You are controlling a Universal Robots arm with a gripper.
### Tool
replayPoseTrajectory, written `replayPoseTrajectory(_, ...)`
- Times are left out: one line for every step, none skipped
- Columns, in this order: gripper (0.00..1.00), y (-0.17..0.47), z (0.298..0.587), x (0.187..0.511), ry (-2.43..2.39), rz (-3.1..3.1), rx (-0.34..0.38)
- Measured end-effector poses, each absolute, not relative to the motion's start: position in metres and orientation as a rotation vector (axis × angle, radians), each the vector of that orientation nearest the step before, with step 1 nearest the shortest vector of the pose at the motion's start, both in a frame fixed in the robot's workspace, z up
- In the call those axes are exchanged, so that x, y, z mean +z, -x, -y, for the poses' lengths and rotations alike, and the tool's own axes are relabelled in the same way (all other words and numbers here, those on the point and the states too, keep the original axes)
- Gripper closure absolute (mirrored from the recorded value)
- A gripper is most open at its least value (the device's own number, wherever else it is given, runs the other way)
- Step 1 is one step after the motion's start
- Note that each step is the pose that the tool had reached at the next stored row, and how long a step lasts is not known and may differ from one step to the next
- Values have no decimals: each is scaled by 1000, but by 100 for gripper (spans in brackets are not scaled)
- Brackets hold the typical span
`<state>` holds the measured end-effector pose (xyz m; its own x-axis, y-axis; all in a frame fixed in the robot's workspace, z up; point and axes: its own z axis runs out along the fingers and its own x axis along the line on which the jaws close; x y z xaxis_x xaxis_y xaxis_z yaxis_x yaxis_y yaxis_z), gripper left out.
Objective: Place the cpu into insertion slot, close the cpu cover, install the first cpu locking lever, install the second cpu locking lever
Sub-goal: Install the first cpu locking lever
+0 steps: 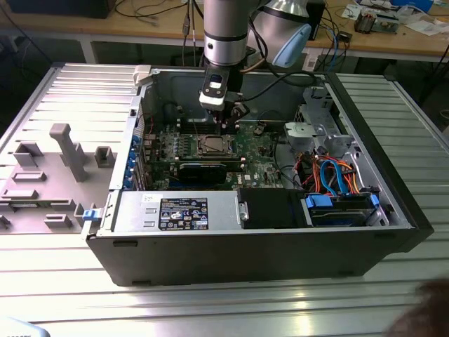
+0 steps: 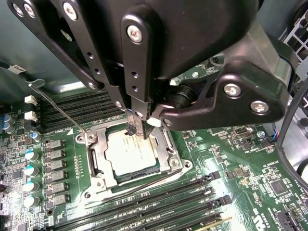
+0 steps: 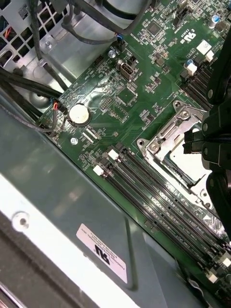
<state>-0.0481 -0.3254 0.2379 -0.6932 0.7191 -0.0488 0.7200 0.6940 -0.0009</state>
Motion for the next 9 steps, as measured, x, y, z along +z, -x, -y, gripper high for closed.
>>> replayPoseTrajectory(89,48,325,238,-1208,-2851,-31)
replayPoseTrajectory(89,48,325,238,-1203,-2853,-31)
replayPoseTrajectory(89,48,325,238,-1201,-2855,-31)
replayPoseTrajectory(89,48,325,238,-1199,-2855,-31)
replayPoseTrajectory(89,48,325,238,-1197,-2856,-31)
replayPoseTrajectory(89,48,325,238,-1194,-2857,-31)
replayPoseTrajectory(89,48,325,238,-1193,-2858,-31)
replayPoseTrajectory(89,48,325,238,-1191,-2859,-31)
replayPoseTrajectory(89,48,325,238,-1189,-2859,-31)
